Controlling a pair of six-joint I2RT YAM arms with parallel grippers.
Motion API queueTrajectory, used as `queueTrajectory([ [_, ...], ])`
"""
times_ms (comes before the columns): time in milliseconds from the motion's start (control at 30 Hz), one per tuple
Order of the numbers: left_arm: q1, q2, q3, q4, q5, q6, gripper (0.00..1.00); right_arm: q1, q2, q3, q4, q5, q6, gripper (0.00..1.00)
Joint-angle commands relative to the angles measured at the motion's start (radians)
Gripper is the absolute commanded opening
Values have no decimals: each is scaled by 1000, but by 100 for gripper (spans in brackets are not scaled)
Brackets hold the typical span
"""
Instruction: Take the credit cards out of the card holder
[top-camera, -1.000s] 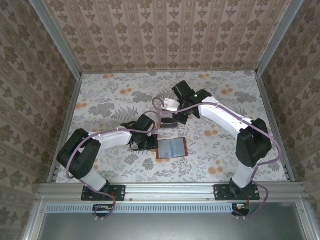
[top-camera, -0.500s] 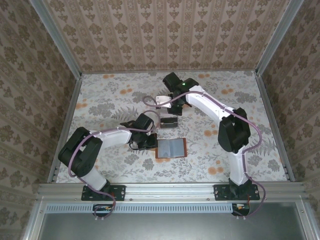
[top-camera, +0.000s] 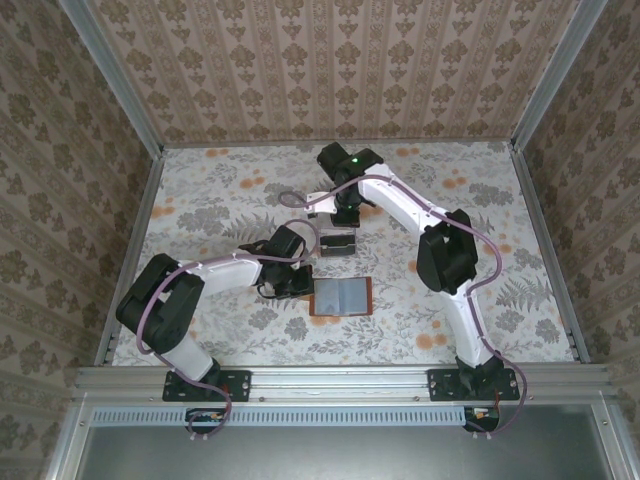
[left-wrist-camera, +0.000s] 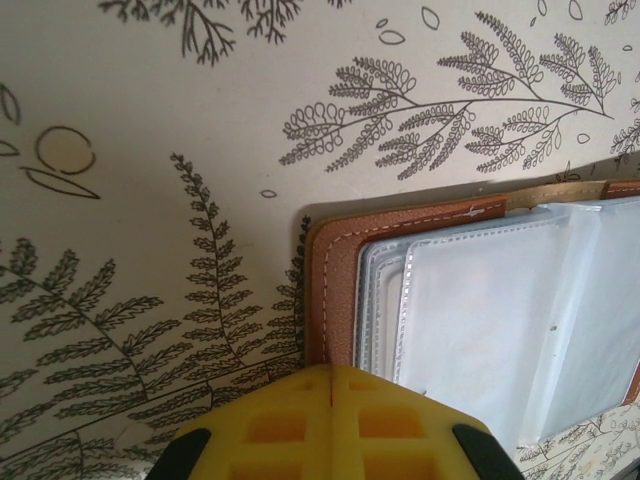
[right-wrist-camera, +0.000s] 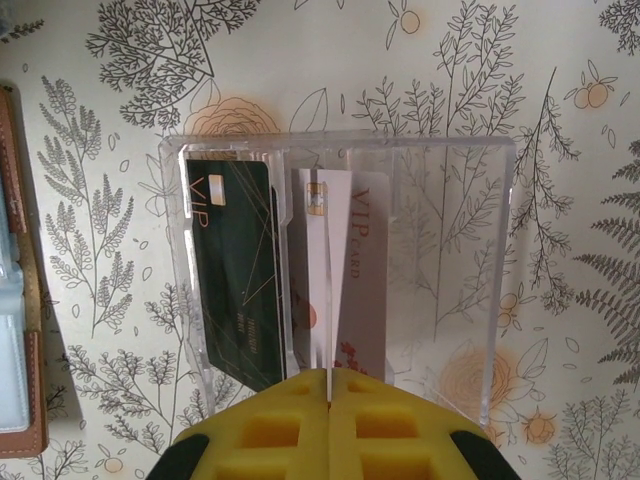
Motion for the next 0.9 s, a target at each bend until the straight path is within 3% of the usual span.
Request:
queueTrajectory([
  [0, 8, -13, 9, -27, -9, 24, 4, -6, 33, 38, -63, 14, -26, 0],
  [200, 9, -12, 4, -25, -9, 23, 4, -6, 72, 73, -103, -6, -28, 1],
  [433, 10, -14, 1, -25, -9, 19, 4, -6, 64, 89, -22, 49, 19, 20],
  [667, 8, -15, -1, -19, -2, 18, 4, -7, -12, 11, 122, 124, 56, 22],
  [867, -7, -23, -16, -11, 12, 14, 4, -7, -153, -138, 250, 104, 189, 22],
])
